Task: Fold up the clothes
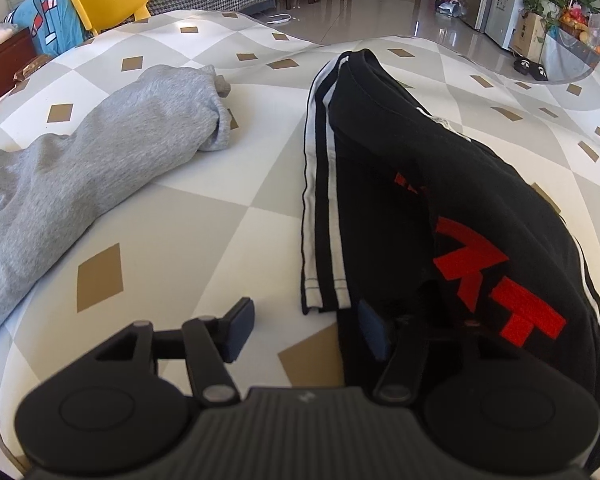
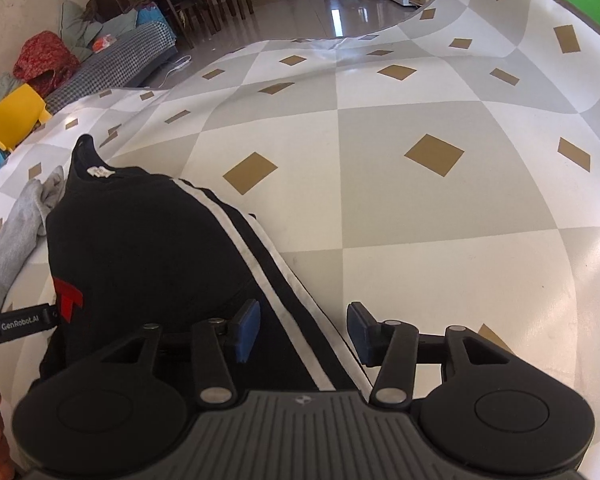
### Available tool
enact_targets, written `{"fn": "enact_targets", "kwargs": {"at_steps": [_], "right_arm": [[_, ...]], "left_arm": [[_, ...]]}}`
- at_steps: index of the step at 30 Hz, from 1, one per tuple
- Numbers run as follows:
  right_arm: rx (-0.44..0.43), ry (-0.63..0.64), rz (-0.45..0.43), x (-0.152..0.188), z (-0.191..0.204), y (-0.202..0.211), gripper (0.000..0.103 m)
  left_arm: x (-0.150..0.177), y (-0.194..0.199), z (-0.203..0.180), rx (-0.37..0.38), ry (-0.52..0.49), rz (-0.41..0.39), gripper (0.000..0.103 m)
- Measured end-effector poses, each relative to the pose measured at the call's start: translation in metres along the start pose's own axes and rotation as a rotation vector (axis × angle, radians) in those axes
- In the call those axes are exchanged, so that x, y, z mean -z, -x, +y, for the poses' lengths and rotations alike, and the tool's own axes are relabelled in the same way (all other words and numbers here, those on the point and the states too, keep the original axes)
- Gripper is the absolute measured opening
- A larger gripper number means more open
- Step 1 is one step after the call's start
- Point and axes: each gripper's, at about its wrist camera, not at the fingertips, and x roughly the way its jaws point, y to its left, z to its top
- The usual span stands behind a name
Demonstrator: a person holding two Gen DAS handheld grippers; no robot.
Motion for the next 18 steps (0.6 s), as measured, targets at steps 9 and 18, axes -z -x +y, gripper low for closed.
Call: {"fn": "enact_targets", "kwargs": {"at_steps": [9,18], "right_arm": [[0.042,0.110,-0.028,0.011,0.017,-0.003,0.052],[0.046,0.206,-0.074,0.018,0.035,-0.006,0.012]], "left_arm": [[-0.005,0.004,0.002,0.017,0.040,-0.056,0.088],[-0.001,-0.010,-0.006,0.011,0.027,-0.018,0.103]]}}
